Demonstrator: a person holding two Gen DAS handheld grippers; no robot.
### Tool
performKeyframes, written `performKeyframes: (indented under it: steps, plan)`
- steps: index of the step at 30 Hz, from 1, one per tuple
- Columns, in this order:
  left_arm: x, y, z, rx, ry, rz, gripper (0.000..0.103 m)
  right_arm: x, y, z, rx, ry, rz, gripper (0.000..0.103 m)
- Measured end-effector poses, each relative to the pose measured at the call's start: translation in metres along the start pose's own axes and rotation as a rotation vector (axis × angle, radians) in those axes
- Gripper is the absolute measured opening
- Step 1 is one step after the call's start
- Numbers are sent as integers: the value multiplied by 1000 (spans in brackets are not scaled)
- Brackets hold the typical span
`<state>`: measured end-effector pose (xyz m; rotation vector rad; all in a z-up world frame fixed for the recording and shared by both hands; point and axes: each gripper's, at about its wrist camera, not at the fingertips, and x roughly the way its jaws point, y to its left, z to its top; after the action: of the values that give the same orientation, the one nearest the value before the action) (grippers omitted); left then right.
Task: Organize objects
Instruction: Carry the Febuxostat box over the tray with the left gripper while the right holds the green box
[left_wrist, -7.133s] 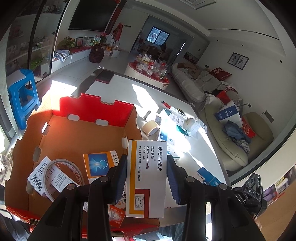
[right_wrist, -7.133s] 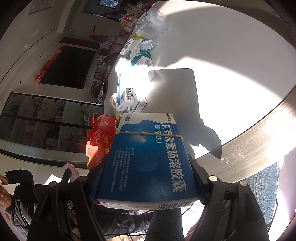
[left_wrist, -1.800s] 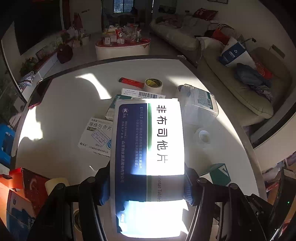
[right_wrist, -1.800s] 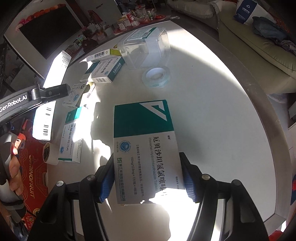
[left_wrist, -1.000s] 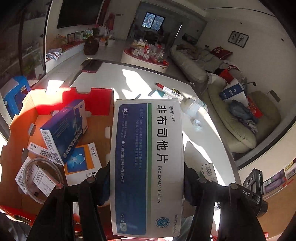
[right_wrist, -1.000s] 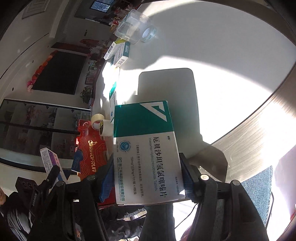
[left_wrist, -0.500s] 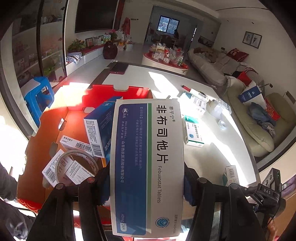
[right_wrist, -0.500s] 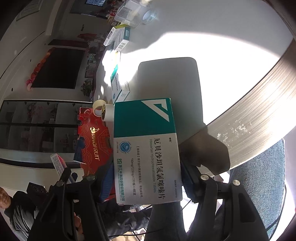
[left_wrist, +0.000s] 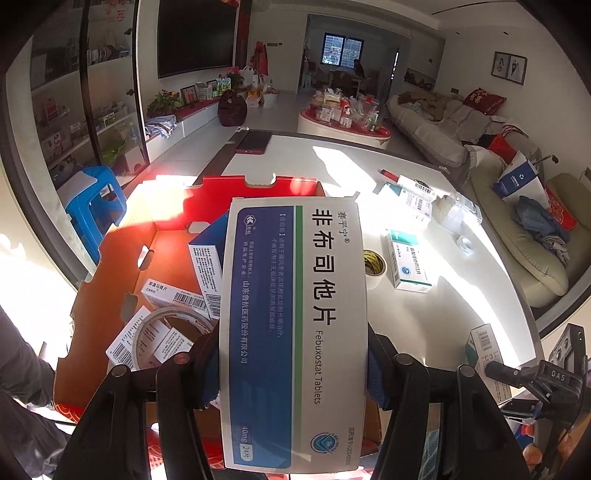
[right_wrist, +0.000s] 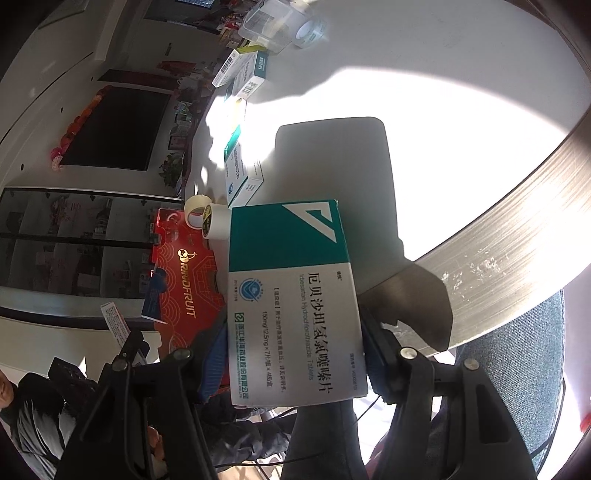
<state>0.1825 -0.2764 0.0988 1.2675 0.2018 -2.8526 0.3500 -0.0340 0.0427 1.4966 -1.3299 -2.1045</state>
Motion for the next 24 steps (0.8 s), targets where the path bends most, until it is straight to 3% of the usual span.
performKeyframes:
  steps: [9,16,24]
  plan:
    - [-1,3,-1,-13,4,-15,65,-5,-5,0,14,-4,27,62]
    - [-3,6,0,-20,-5,-7,65,-1,-5,4,90,37,182,62]
    - [-4,8,1,-26,-10,0,65,4,23,6,61,81,321,62]
